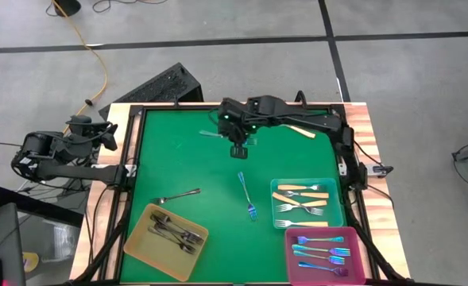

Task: Sort silverware by color (type)
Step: Put the purple fork into the pink bin

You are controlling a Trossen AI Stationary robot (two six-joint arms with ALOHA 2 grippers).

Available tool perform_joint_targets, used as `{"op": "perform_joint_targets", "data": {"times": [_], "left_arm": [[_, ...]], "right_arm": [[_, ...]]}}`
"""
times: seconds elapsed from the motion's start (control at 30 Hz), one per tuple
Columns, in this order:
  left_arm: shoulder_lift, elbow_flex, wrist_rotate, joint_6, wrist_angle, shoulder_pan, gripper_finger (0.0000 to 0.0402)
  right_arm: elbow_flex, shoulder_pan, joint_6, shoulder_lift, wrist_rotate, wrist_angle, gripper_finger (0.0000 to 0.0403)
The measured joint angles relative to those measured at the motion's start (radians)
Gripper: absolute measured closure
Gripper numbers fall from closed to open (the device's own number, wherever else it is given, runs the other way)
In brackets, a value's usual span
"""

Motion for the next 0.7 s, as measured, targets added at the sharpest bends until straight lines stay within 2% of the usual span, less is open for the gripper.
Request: {"op": "perform_joint_targets", "data": {"times": [0.23, 0.53, 0.7], "left_arm": [[0.000, 0.000, -0.002, 0.001, 0.000, 0.000, 0.0243], [0.000, 0.000, -0.017, 0.001, 0.000, 0.000, 0.0243], [0.000, 0.000, 0.037, 0.001, 0.000, 0.000, 0.0243]], "right_arm": [[0.125, 0.058, 0.044, -0.001, 0.001, -0.100, 0.0376], [0.127, 0.147, 0.119, -0.026, 0.051, -0.124, 0.0376], [0.126, 0.191, 0.147, -0.023, 0.053, -0.126, 0.0376]]}}
